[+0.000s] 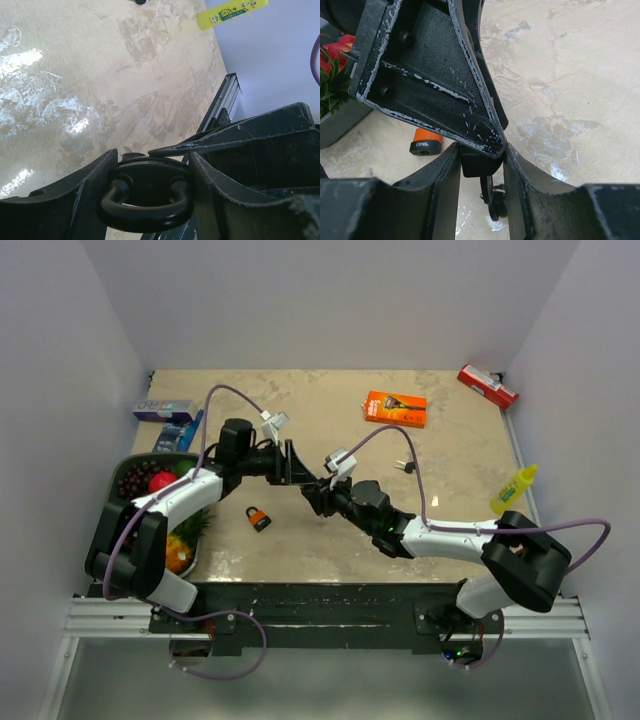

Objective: Unlock with the key

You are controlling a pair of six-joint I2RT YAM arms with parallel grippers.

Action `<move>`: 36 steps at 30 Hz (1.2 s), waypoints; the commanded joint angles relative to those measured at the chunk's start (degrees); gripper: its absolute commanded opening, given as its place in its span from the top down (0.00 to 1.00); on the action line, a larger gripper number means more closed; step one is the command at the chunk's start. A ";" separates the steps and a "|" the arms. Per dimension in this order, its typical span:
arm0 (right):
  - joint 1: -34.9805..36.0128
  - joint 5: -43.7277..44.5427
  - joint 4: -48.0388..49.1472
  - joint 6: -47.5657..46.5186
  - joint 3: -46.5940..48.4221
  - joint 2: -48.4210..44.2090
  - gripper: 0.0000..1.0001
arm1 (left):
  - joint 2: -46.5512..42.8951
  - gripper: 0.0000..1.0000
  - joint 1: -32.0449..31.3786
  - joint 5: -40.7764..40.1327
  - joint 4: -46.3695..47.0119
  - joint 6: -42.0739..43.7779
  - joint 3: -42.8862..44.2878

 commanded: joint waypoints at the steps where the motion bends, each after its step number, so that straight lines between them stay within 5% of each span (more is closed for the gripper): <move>1: -0.05 5.40 5.20 2.78 2.16 0.03 1.00 | -1.44 0.46 -0.12 3.96 6.29 -3.00 -0.69; 3: 0.03 6.98 5.20 3.75 2.07 -0.32 1.00 | -1.79 0.27 -0.12 3.52 7.25 -3.53 -1.04; 9: 0.21 8.30 5.20 5.42 1.63 -1.98 1.00 | -4.96 0.08 -0.12 -0.09 11.03 -5.02 -3.59; 36: 1.88 11.38 6.08 7.00 1.98 0.38 1.00 | -12.95 0.07 -0.39 -19.16 19.65 -18.56 -15.19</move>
